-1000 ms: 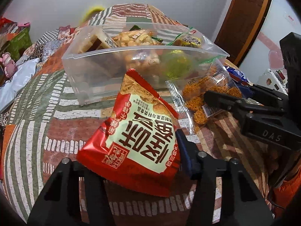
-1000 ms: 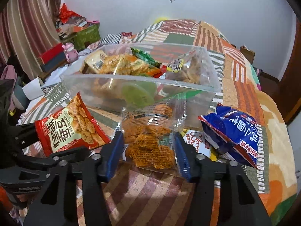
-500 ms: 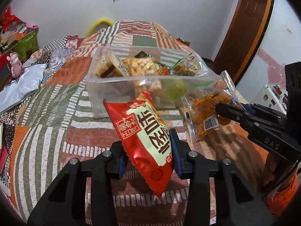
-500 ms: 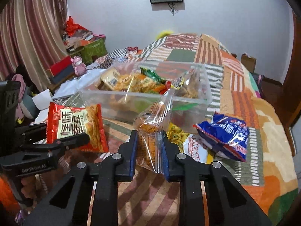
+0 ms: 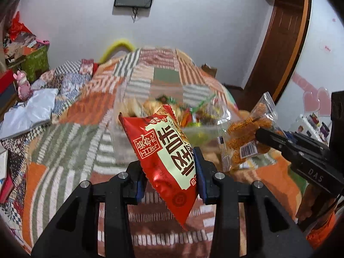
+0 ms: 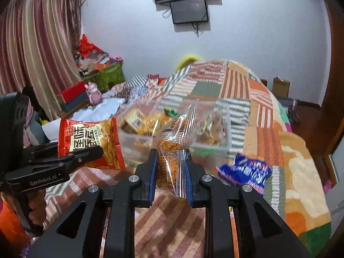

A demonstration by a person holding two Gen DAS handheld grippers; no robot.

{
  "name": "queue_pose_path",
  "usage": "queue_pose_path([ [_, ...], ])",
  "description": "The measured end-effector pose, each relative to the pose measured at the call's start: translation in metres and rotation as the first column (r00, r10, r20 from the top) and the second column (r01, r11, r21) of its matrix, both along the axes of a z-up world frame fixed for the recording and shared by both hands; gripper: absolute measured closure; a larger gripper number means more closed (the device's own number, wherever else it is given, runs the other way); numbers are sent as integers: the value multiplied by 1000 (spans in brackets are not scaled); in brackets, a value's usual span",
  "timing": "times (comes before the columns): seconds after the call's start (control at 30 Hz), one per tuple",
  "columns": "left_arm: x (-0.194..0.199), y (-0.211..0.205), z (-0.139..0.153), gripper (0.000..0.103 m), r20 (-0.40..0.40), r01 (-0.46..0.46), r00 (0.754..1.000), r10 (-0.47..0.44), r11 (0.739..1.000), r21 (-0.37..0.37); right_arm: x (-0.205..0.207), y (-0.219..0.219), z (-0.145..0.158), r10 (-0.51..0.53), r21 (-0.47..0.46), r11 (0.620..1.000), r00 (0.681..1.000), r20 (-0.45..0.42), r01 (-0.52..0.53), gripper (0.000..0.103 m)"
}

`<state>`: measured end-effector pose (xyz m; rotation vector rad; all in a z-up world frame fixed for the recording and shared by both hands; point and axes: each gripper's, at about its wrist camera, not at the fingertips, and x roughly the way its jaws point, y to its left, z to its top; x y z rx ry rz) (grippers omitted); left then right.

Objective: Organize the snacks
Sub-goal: 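Drop the red bag into the box with left tool while right tool drops the fried-snack bag in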

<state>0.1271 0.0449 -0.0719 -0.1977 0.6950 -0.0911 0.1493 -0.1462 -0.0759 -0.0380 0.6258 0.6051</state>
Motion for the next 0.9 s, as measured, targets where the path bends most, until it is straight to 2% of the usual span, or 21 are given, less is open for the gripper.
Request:
queue_pose_path([
  [0.17,15,4,18,65,49,-34,998,34,999,1,12,5,13,-12,17,1000,999,44,11,83],
  [0.4,41,8,26,65,72,-71,995,69,997,21,35,15,19,-34,25,999,997,70,33,83],
  [0.9,106,15,11,65,62,-120,991,116,990,74,82,41,3,-29,-32,999,999,46,30,83],
])
